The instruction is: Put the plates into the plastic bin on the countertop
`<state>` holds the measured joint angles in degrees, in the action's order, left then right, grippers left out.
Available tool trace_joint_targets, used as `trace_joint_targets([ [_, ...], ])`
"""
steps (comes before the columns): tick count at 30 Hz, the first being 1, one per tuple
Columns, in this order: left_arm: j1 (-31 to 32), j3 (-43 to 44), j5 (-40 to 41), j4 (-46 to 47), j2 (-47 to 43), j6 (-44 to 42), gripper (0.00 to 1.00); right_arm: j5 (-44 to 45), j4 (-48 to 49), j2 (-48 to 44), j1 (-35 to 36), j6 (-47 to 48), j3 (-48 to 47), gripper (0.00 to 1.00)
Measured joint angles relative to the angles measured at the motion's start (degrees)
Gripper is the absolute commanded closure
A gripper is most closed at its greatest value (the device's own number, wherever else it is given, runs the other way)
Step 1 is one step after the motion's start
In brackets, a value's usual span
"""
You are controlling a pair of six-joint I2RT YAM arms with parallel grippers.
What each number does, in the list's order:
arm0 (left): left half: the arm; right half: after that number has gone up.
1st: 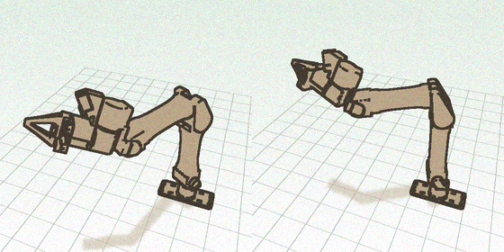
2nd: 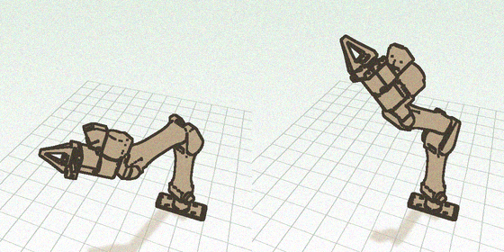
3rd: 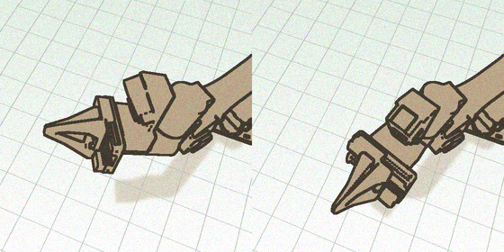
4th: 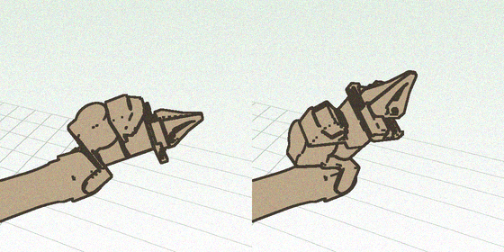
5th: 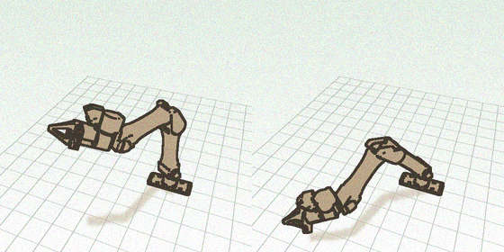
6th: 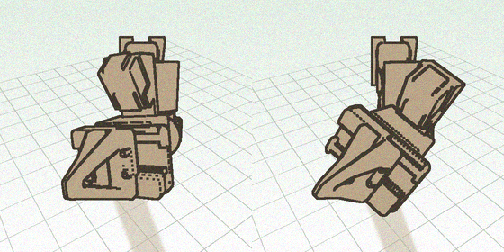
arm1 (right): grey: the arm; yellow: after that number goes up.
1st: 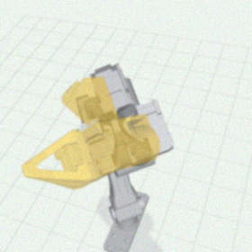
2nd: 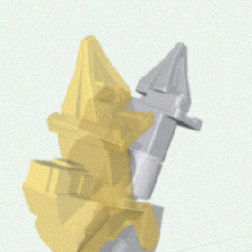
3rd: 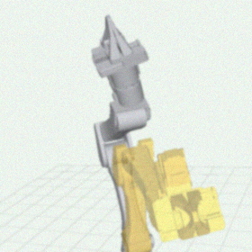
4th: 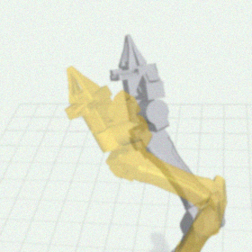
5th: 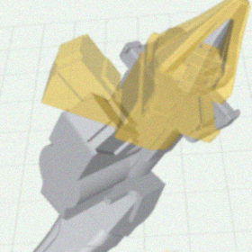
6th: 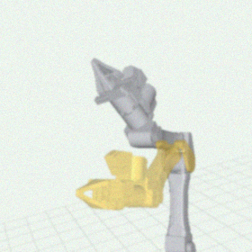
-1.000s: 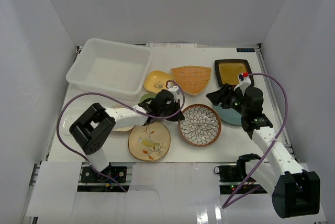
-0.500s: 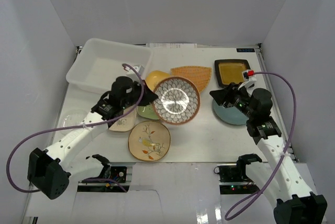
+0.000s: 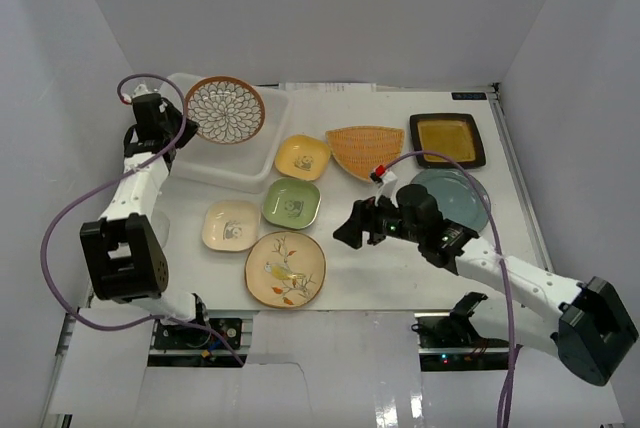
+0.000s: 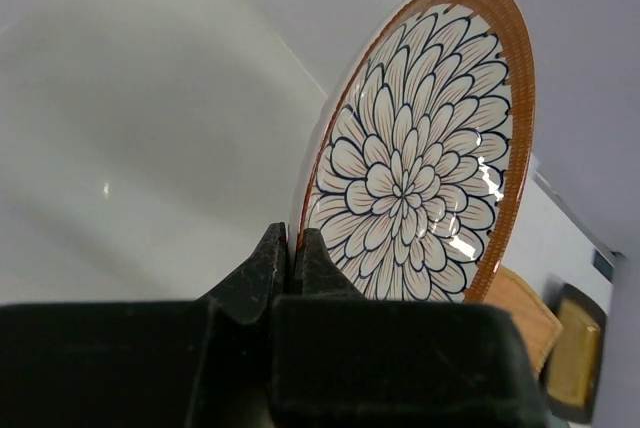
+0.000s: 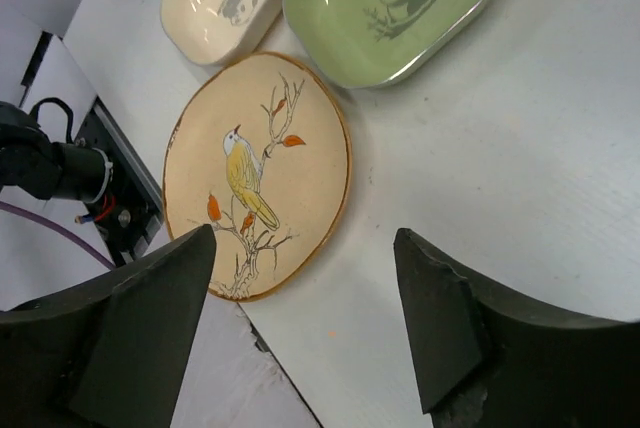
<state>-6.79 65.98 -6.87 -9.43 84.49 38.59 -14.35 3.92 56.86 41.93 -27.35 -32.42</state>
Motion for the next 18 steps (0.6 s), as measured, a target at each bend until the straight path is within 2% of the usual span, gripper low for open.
trace_joint_targets([
  [1, -0.57, 1.79, 1.31, -0.87, 2.56, -0.48, 1.0, 1.07, 1.38, 1.9, 1.9, -0.57, 0.48, 0.18],
  [5, -0.48, 6.38, 4.68, -3.5, 9.77, -2.8, 1.0, 5.29, 6.67, 11.26, 7.89, -2.75, 0.72, 0.16],
  [8, -0.15, 8.33, 6.47, -4.94, 13.66, -4.5, 1.0, 5.66, 10.14, 18.58, 10.84, -4.7, 0.72, 0.21],
  [11, 0.04, 10.25, 8.26, -6.64, 17.51, -6.01, 0.89, 5.64, 13.55, 24.98, 12.33, -7.28, 0.72, 0.3],
  [12, 0.04, 10.8, 8.68, -7.1, 18.53, -6.34, 0.75, 5.73, 14.43, 26.49, 12.46, -8.13, 0.72, 0.33],
  [15, 0.04, 11.32, 9.35, -7.32, 20.44, -6.71, 0.44, 5.79, 17.51, 30.53, 12.55, -10.91, 0.72, 0.37],
  [16, -0.02, 11.39, 8.96, -7.08, 20.39, -6.78, 0.26, 5.62, 18.97, 31.41, 12.55, -11.65, 0.63, 0.39],
  [18, -0.13, 11.76, 9.01, -6.34, 20.04, -6.56, 0.15, 5.64, 20.85, 32.5, 12.52, -13.09, 0.63, 0.45],
])
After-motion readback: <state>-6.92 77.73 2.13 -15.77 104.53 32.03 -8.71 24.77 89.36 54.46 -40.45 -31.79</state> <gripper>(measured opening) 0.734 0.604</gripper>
